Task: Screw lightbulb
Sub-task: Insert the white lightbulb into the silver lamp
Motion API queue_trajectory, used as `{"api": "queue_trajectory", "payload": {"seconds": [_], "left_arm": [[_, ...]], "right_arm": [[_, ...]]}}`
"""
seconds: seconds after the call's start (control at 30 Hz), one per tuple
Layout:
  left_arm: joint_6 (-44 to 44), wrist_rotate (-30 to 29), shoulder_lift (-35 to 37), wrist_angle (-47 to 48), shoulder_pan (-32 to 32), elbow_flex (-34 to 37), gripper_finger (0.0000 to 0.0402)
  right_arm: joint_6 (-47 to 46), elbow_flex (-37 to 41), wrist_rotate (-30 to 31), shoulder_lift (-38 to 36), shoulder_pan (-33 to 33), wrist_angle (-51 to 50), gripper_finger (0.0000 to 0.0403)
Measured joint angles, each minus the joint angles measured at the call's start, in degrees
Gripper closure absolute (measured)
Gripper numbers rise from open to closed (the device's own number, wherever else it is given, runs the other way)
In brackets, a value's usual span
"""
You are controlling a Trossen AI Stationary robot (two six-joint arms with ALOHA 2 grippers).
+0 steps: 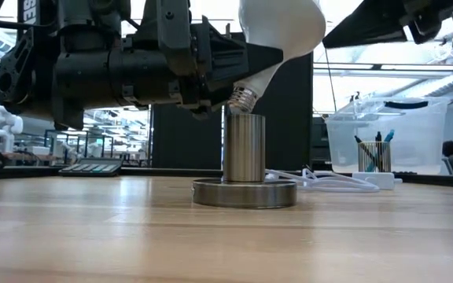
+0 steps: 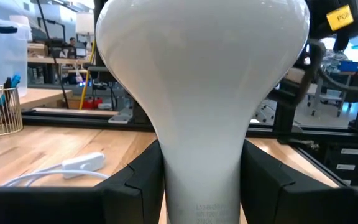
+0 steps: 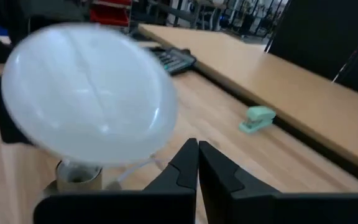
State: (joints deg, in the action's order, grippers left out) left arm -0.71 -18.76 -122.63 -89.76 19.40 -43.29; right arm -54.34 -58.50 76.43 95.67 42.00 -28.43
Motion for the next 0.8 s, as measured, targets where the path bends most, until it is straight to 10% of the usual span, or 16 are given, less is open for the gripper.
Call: {"api": "queue_trajectory", "payload": {"seconds": [0.27, 0.8], "left_arm": [[0.2, -0.02, 0.0, 0.0, 0.0, 0.0, 0.0239], [0.22, -0.09, 0.0, 0.02, -0.26, 0.0, 0.0239]], "right_arm": [[15.16, -2.69, 0.97, -2.88, 0.0, 2.45, 0.0403], [48.18, -8.71, -16.55, -2.88, -5.6, 13.68, 0.0403]]}}
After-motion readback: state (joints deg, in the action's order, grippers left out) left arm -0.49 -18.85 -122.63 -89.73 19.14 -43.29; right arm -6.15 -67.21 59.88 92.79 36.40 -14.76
